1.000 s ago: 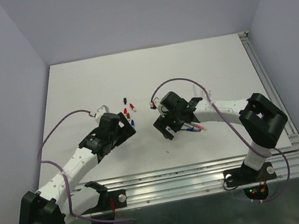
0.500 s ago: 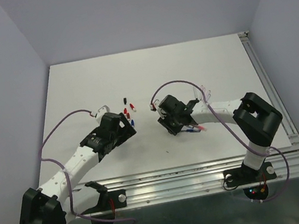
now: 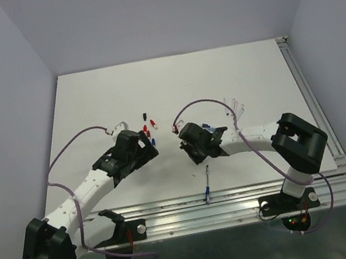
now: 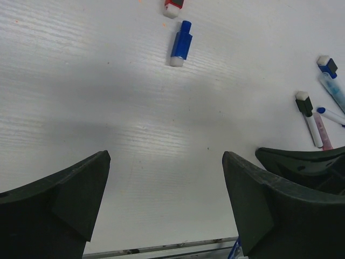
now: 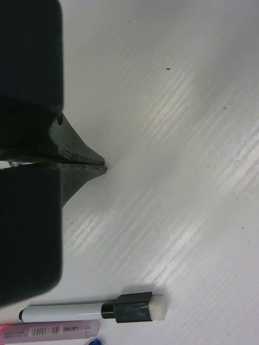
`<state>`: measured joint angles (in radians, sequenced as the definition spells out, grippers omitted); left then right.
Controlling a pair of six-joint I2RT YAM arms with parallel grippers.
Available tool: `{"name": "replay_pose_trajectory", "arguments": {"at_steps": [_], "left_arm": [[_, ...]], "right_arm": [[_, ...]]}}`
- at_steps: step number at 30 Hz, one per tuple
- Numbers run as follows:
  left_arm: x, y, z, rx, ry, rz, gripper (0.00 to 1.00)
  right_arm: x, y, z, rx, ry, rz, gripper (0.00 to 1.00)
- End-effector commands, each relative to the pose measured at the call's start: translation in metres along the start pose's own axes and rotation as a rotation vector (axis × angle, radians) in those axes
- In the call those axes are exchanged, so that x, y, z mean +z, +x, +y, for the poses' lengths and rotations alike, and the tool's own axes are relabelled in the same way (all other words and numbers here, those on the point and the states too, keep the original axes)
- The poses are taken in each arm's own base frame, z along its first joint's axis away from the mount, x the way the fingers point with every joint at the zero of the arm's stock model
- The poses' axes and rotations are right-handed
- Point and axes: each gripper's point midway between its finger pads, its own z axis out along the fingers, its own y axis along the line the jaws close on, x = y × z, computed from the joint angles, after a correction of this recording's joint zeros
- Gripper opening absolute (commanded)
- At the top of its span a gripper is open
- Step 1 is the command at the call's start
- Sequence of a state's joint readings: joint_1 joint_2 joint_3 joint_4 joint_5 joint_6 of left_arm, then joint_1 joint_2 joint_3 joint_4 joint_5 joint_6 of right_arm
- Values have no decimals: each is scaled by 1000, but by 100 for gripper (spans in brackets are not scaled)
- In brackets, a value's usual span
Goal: Open the pen caps
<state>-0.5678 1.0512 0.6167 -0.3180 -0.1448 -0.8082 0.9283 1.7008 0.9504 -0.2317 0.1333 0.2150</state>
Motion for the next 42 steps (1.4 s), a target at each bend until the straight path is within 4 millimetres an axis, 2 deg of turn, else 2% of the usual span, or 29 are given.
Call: {"name": "replay_pose_trajectory", "arguments": {"at_steps": [1, 4, 6, 8, 9, 10, 11, 14, 15, 18, 21, 22, 24, 26, 30, 33, 34, 37, 38, 39, 41, 42], "left_arm": [[-12, -7, -15, 10, 92, -32, 97], [-17, -8, -18, 11, 116, -37, 97], [-17, -7, -19, 10, 123, -36, 97], [-17, -6, -20, 10, 127, -34, 97], [-17, -5, -19, 13, 128, -31, 97], [-17, -5, -20, 13, 130, -31, 97], [-16, -4, -20, 15, 130, -26, 97], [-16, -2, -21, 19, 135, -21, 97], [-16, -3, -23, 19, 142, -22, 97], [-15, -2, -23, 19, 147, -21, 98], [-14, 0, -25, 24, 158, -14, 98], [-14, 1, -26, 26, 162, -12, 98], [-13, 1, -27, 27, 165, -8, 98], [-13, 2, -27, 29, 166, -6, 98], [-14, 4, -28, 34, 174, -2, 98], [-17, 3, -29, 31, 186, -6, 98], [-17, 3, -29, 32, 189, -7, 98], [-20, 5, -32, 35, 208, -3, 98], [-21, 5, -34, 42, 218, 1, 98], [-22, 7, -36, 46, 229, 11, 98], [-28, 21, -53, 77, 341, 76, 98], [-38, 36, -68, 95, 444, 146, 98]], "right_arm": [[-4, -19, -9, 142, 96, -89, 1], [-7, -26, -17, 219, 160, -97, 1], [-12, -26, -19, 246, 182, -92, 7], [-23, -34, -16, 303, 175, -125, 20], [-32, -38, -18, 337, 179, -150, 41], [-32, -33, -19, 350, 191, -141, 46], [-41, -38, -18, 370, 184, -163, 54], [-54, -26, -21, 446, 219, -152, 70], [-56, -13, -25, 484, 260, -125, 74], [-57, 16, -18, 496, 316, -51, 75], [-54, 39, -12, 583, 389, -16, 80], [-54, 41, -8, 594, 398, -12, 80], [-49, 52, 0, 613, 420, 10, 75], [-46, 57, 6, 624, 427, 30, 63], [-35, 71, 12, 672, 437, 78, 50], [-33, 89, 9, 703, 469, 112, 28], [-33, 92, 7, 710, 479, 115, 24], [-35, 90, 0, 743, 499, 70, 11], [-39, 83, -1, 754, 492, 39, 6], [-42, 78, -4, 757, 497, 13, 4], [-52, 66, -16, 772, 536, -65, 1], [-60, 56, -20, 793, 536, -108, 1]]}}
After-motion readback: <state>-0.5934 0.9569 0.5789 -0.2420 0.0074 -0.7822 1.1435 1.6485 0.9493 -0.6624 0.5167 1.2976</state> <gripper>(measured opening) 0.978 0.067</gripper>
